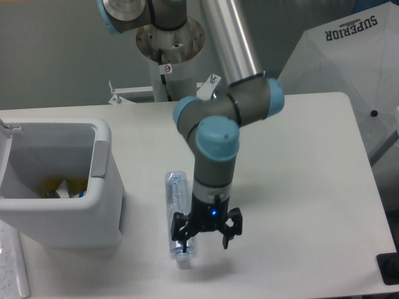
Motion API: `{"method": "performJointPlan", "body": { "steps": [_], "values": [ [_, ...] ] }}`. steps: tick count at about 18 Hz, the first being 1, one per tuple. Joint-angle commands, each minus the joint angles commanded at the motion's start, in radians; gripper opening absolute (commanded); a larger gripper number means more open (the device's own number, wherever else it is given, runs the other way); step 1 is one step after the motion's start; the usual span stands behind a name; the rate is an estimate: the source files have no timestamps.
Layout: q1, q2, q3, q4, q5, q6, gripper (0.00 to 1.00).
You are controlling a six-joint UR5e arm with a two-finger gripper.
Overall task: Place the trash in the trash can
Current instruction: 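Move the open gripper over the clear plastic bottle, then lower the gripper around the bottle and close on it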
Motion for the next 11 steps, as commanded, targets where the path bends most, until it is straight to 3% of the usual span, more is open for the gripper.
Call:
{"method": "performJointPlan", "body": {
  "steps": [5,11],
  "values": [
    [-0.025,-0.063,0.038,0.000,0.045,0.002,1.00],
    [-0.032,-0.065,0.031,-0.002,0.046,-0.002,1.00]
  ]
}}
